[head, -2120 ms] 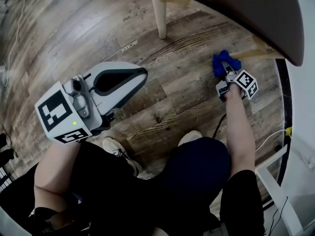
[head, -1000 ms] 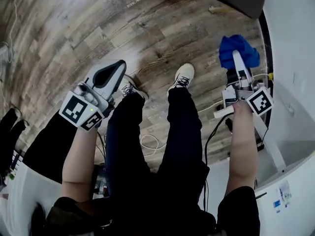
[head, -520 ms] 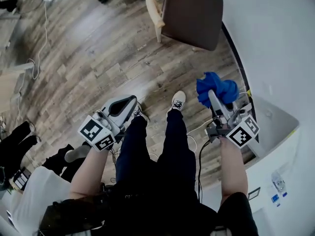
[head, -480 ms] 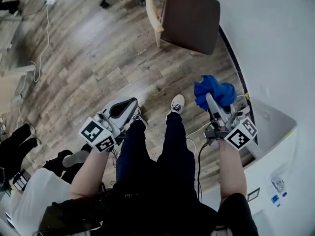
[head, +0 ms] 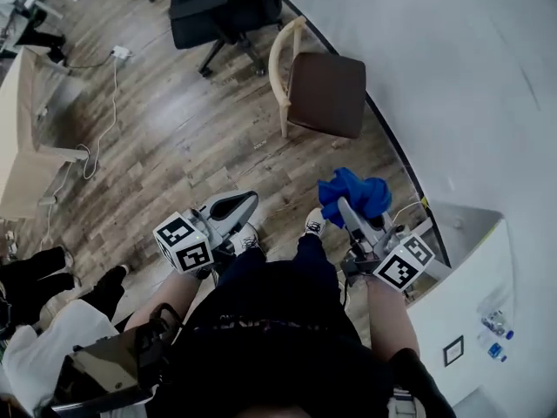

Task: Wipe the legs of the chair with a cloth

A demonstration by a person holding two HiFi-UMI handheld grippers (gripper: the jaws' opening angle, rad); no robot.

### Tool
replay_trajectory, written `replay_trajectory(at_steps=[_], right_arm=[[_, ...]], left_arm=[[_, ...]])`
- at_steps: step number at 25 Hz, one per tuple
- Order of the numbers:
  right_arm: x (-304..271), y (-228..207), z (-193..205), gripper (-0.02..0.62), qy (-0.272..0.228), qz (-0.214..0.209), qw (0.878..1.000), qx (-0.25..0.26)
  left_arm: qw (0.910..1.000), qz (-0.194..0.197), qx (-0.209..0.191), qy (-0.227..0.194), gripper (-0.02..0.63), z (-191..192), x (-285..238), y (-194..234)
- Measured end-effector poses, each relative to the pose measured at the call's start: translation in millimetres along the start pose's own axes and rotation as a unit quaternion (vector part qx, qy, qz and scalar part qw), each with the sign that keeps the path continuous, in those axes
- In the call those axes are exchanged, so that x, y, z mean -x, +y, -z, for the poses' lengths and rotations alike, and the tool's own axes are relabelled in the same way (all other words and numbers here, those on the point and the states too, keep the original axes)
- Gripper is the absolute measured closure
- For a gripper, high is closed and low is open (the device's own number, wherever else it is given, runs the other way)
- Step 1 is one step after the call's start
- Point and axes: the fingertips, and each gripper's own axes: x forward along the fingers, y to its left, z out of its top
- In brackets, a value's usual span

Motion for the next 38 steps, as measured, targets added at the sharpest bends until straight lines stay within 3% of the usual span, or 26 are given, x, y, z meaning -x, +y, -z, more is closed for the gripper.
replay_trajectory(at_steps=[10, 16, 28, 38], right_arm=[[-1, 47, -10, 0.499, -0.009, -0.02, 1.0, -0.001], [4, 98, 33, 0.499, -0.007, -0.018, 1.0, 0.015], [-22, 126, 66, 0.499, 0.0, -0.008, 1.0, 0.023], [-22, 139, 84, 0.5, 0.015, 0.002, 0.999, 0.037]], left_arm=[[0.9977, 0.066, -0.002, 0.012, 0.606, -36, -9, -49], [0.9959, 0.089, -0.014, 0.009, 0.606, -28, 40, -65], [0.9939, 0.106, 0.032, 0.0, 0.606, -31, 69, -45], [0.9915, 0.124, 0.04, -0.008, 0.606, -22, 80, -48]])
